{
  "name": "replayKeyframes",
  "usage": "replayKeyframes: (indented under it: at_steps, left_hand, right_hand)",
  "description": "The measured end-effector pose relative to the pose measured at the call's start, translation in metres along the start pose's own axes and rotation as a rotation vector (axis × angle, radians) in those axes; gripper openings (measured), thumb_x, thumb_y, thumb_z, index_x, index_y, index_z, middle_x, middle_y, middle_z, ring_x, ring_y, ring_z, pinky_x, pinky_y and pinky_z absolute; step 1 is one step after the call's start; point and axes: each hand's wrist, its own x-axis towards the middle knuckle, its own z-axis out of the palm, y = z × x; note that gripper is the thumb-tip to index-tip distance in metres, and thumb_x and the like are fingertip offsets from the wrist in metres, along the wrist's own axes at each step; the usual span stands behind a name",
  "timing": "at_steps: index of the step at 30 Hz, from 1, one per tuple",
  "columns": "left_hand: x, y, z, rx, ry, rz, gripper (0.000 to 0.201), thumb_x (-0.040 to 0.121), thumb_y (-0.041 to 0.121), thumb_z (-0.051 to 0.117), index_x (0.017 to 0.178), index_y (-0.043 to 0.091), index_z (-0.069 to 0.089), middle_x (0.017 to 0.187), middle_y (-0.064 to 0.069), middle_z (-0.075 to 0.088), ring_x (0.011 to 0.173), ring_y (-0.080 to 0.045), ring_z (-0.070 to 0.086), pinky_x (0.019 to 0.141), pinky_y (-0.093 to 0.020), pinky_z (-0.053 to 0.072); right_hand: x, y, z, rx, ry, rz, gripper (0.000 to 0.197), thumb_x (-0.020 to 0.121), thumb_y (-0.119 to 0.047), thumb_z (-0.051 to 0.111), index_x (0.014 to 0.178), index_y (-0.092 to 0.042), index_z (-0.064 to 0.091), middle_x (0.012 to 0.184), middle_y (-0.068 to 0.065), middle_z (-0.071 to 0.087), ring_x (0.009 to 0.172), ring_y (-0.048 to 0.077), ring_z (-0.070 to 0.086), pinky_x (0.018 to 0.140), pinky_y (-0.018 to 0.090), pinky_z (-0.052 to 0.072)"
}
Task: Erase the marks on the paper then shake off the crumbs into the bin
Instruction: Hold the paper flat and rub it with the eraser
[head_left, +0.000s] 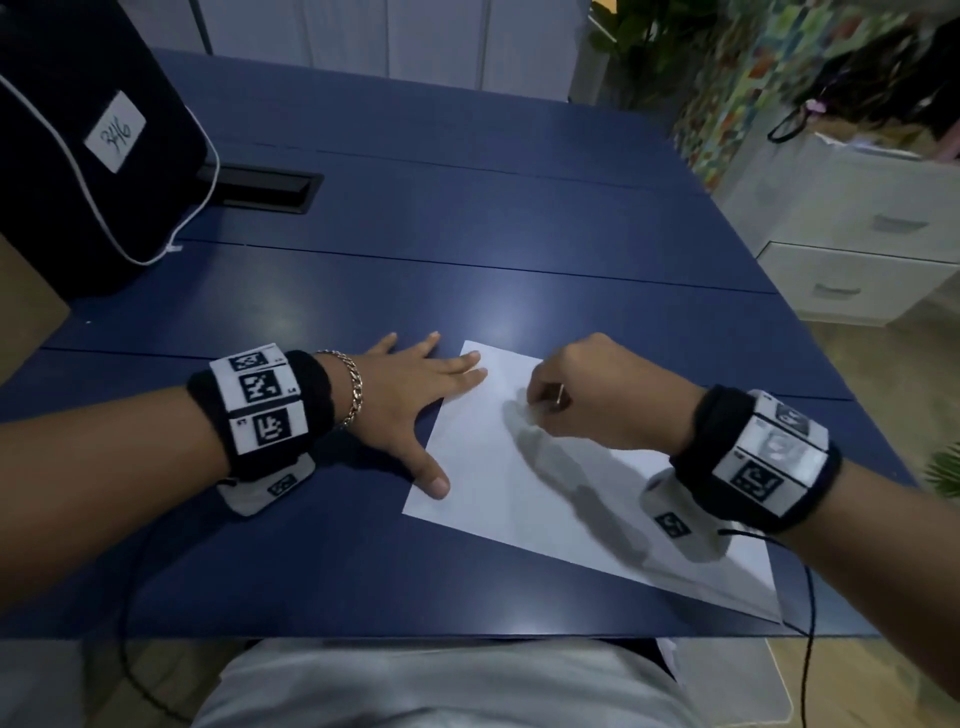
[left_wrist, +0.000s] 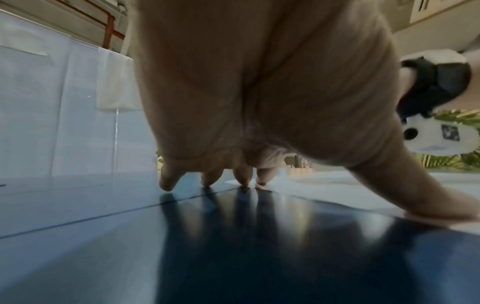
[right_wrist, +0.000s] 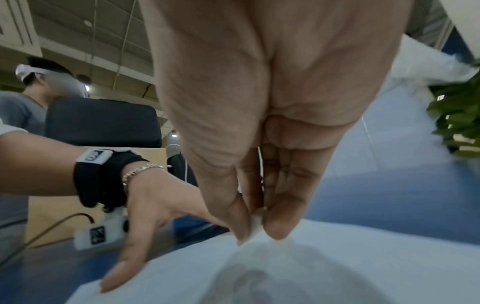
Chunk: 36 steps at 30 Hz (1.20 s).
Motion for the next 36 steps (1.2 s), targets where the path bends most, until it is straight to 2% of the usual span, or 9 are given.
replayKeyframes:
  at_steps: [3, 7, 12, 17, 20, 23, 28, 33, 36]
  left_hand:
    - [0.006, -0.003, 0.003, 0.02, -0.028, -0.021, 0.152, 0.05, 0.101, 0.063, 0.162, 0.04, -0.02, 0.166, 0.026, -0.028, 0.157, -0.026, -0.024, 0.121, -0.071, -0.011]
    - [0.007, -0.004, 0.004, 0.047, -0.033, -0.028, 0.152, 0.049, 0.103, 0.061, 0.16, 0.043, -0.022, 0.166, 0.026, -0.028, 0.157, -0.028, -0.025, 0.119, -0.073, -0.014]
    - [0.007, -0.004, 0.005, 0.05, -0.033, -0.033, 0.152, 0.049, 0.102, 0.062, 0.16, 0.042, -0.022, 0.166, 0.026, -0.028, 0.157, -0.03, -0.023, 0.118, -0.074, -0.012]
    - [0.007, -0.003, 0.004, 0.044, -0.043, -0.034, 0.15, 0.05, 0.103, 0.061, 0.158, 0.045, -0.025, 0.164, 0.028, -0.03, 0.156, -0.027, -0.027, 0.119, -0.072, -0.015]
    - [0.006, -0.004, 0.004, 0.033, -0.049, -0.037, 0.151, 0.05, 0.102, 0.062, 0.158, 0.044, -0.025, 0.164, 0.028, -0.031, 0.156, -0.027, -0.027, 0.119, -0.071, -0.016]
    - [0.007, -0.004, 0.004, 0.029, -0.049, -0.031, 0.151, 0.049, 0.103, 0.061, 0.158, 0.044, -0.026, 0.164, 0.028, -0.032, 0.156, -0.027, -0.027, 0.118, -0.072, -0.015]
    - [0.007, -0.004, 0.004, 0.062, -0.07, -0.037, 0.151, 0.05, 0.103, 0.06, 0.158, 0.044, -0.027, 0.163, 0.028, -0.033, 0.156, -0.028, -0.027, 0.118, -0.074, -0.014]
    - [0.008, -0.004, 0.001, 0.092, -0.089, -0.04, 0.152, 0.05, 0.102, 0.062, 0.158, 0.043, -0.027, 0.164, 0.027, -0.033, 0.156, -0.03, -0.026, 0.118, -0.074, -0.013]
    - [0.009, -0.003, -0.001, 0.109, -0.098, -0.032, 0.152, 0.051, 0.1, 0.064, 0.159, 0.042, -0.026, 0.164, 0.026, -0.033, 0.156, -0.03, -0.028, 0.118, -0.072, -0.015]
  right_hand:
    - [0.016, -0.018, 0.007, -0.023, -0.008, -0.111, 0.007, 0.084, -0.018, 0.07, 0.088, -0.017, 0.076, 0.081, -0.003, 0.073, 0.075, 0.019, 0.064, 0.073, 0.032, 0.053]
    - [0.031, -0.015, 0.015, -0.045, 0.032, -0.07, 0.007, 0.082, -0.019, 0.068, 0.081, -0.013, 0.071, 0.075, 0.003, 0.069, 0.071, 0.023, 0.06, 0.071, 0.041, 0.055]
    - [0.017, -0.028, 0.017, -0.073, -0.152, -0.239, 0.011, 0.08, -0.025, 0.069, 0.071, -0.023, 0.065, 0.067, -0.008, 0.062, 0.06, 0.011, 0.05, 0.061, 0.024, 0.043]
    - [0.041, -0.002, 0.007, -0.075, -0.008, -0.092, 0.001, 0.076, -0.02, 0.069, 0.076, -0.019, 0.07, 0.071, -0.006, 0.068, 0.065, 0.017, 0.058, 0.065, 0.033, 0.055]
    - [0.026, -0.019, 0.015, -0.079, -0.089, -0.238, 0.01, 0.079, -0.022, 0.069, 0.07, -0.023, 0.064, 0.066, -0.01, 0.059, 0.06, 0.013, 0.049, 0.059, 0.016, 0.039]
    - [0.025, -0.02, 0.016, -0.079, -0.153, -0.289, 0.011, 0.081, -0.022, 0.069, 0.071, -0.024, 0.064, 0.066, -0.008, 0.059, 0.059, 0.012, 0.048, 0.059, 0.022, 0.039]
    - [0.044, 0.003, 0.013, -0.071, 0.038, -0.115, 0.004, 0.076, -0.019, 0.066, 0.073, -0.018, 0.067, 0.068, -0.002, 0.066, 0.064, 0.021, 0.058, 0.062, 0.035, 0.053]
    - [0.012, -0.018, 0.019, -0.068, -0.174, -0.287, 0.007, 0.082, -0.03, 0.069, 0.079, -0.024, 0.071, 0.073, -0.008, 0.067, 0.064, 0.011, 0.056, 0.065, 0.022, 0.046]
    - [0.013, 0.013, 0.002, -0.055, 0.014, -0.176, 0.004, 0.081, -0.023, 0.069, 0.078, -0.025, 0.068, 0.072, -0.009, 0.065, 0.062, 0.01, 0.054, 0.06, 0.014, 0.036]
